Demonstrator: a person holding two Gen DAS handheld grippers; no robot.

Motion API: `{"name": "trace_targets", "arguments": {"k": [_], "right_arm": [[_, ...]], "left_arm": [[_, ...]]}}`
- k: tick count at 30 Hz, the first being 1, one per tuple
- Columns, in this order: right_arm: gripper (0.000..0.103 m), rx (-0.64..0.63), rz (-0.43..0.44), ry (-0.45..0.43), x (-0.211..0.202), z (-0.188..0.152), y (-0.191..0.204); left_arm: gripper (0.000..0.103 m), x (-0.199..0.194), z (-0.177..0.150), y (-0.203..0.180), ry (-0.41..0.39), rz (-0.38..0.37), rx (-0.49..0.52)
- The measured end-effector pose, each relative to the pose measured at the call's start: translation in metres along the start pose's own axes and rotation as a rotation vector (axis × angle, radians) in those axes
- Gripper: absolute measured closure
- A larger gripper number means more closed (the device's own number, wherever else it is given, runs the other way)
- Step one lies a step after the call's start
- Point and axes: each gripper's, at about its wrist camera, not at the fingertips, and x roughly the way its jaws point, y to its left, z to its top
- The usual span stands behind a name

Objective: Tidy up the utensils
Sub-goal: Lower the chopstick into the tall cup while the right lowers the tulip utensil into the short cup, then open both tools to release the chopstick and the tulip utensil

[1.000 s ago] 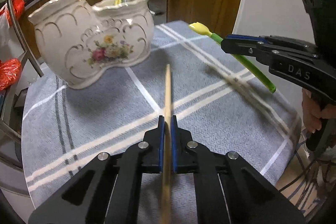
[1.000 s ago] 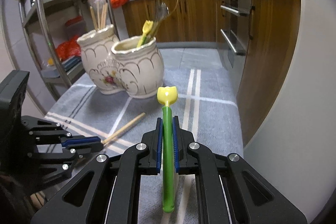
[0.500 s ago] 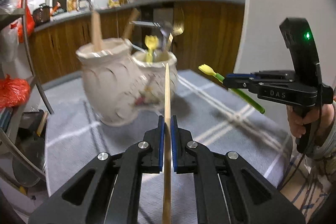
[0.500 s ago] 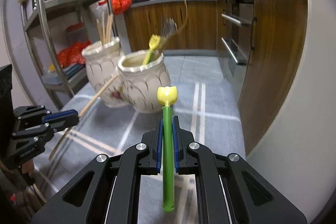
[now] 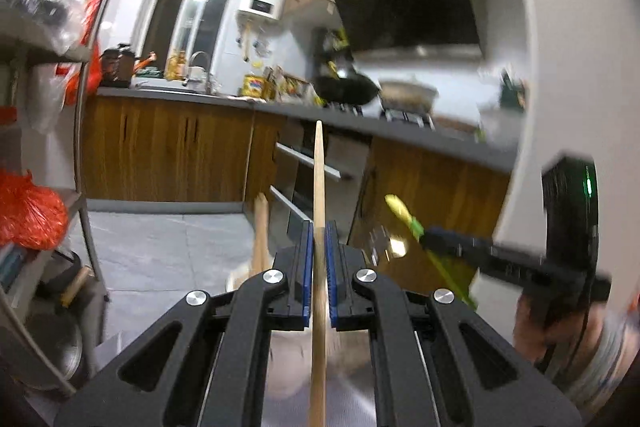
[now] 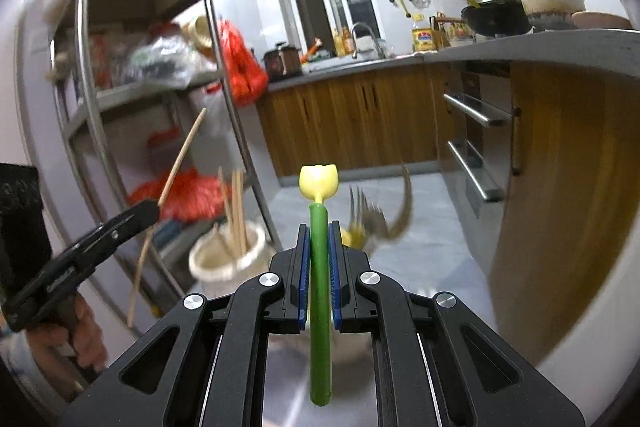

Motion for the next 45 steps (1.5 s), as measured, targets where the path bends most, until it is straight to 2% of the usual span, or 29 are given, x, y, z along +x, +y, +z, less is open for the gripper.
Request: {"name": "trace_targets", "arguments": {"k": [6, 11, 15, 22, 28, 37, 45], "right_arm": [[0.093, 0.122, 0.07, -0.013, 0.037, 0.008, -0.012], [0.093, 0.178, 0.105, -0.004, 0.064, 0.005, -0.019], [0.093, 0.151, 0.1, -0.017, 0.077, -0.002, -0.014], [0.093, 0.022, 0.041, -0.039, 0.084, -0.023, 0.001], [0.093, -0.04, 0.015, -0.014, 0.083, -0.035, 0.005], [0.093, -0.1, 0.02, 0.051, 0.072, -0.047, 0.01], [0.089, -0.085, 0.016, 0.071, 0.06, -0.05, 0.009]], "left_arm": [[0.097, 0.032, 0.016, 0.03, -0.078, 0.024, -0.133], [0.097, 0.047, 0.014, 0.038, -0.11, 0.066, -0.165], [0.097, 0.06, 0.008, 0.034, -0.117, 0.111, -0.129], [0.097, 0.06, -0.008, 0.04, -0.095, 0.124, -0.137], [0.097, 0.053, -0.018, 0.04, -0.057, 0.122, -0.114], [0.097, 0.037, -0.034, 0.029, 0.015, 0.127, -0.031], [0.097, 0.027, -0.037, 0.026, 0.042, 0.138, -0.022]]}}
